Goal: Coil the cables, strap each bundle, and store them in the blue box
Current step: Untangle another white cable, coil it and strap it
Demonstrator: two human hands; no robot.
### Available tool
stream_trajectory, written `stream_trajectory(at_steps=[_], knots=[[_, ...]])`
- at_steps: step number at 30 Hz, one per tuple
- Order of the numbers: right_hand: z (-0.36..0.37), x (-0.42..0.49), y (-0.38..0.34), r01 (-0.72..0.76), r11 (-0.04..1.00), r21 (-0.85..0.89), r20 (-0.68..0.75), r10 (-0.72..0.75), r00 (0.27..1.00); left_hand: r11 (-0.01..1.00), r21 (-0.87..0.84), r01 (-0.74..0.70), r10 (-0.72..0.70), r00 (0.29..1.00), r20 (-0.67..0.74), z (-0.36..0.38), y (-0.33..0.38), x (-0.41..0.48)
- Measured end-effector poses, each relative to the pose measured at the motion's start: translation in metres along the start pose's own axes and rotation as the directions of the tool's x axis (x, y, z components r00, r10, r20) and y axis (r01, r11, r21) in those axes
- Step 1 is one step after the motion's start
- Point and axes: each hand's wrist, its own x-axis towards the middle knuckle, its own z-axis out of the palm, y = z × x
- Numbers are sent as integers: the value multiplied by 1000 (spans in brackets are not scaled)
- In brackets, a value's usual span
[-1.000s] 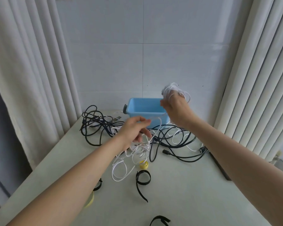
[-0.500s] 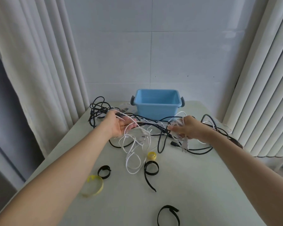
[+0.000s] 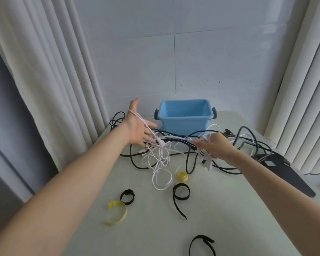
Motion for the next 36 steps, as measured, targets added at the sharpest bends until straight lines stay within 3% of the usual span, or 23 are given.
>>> stream_trajectory(at_steps=[2,4,6,8,11,12,14,16,17,18,20,22,24,27,29,32,36], knots=[[-1,0,-2,-13,1000,25,-13,13,1000,1000,8,28,-28,997,-78,-10,3,1],[-8,0,-2,-38,994,104,-95,48,994,997,69,23,-4,968,-251,-30,-2,0],[-17,1,2,-63,987,151,-185,91,979,952,300,62,68,912,-404,-50,-13,-1],[-24,2,3,-88,980,179,-224,127,966,839,524,147,72,925,-374,-68,-24,-3],[-25,3,-3,-114,956,270,-185,168,968,626,750,213,-74,974,-214,-70,-30,-10],[-25,2,-7,-120,945,305,-168,177,970,556,804,212,-34,972,-232,-66,-31,-10],[-24,2,-16,-128,914,385,-132,191,973,445,885,141,289,912,-291,-53,-30,-3],[-22,3,-22,-141,850,507,-78,208,975,385,923,22,623,731,-277,-34,-29,2],[-22,2,-25,-150,798,583,-38,211,977,397,914,-77,698,672,-247,-22,-30,2],[-22,2,-27,-163,733,660,16,203,979,412,891,-190,726,660,-195,-9,-31,3],[-24,1,-30,-210,571,794,151,149,977,469,795,-385,682,730,-50,14,-38,5],[-28,-3,-34,-248,436,865,249,55,967,546,700,-460,573,815,88,34,-49,10],[-32,-6,-37,-241,382,892,277,-41,960,550,665,-505,560,814,155,44,-60,18],[-37,-10,-40,-154,346,925,210,-130,969,585,571,-575,635,763,118,53,-70,28],[-43,-13,-43,-94,270,958,152,-202,968,623,512,-591,660,749,62,57,-75,30],[-50,-20,-51,-54,180,982,117,-362,925,645,455,-614,686,728,10,61,-82,31],[-57,-20,-61,-20,-42,999,3,-364,931,609,476,-634,733,680,-33,68,-89,34]])
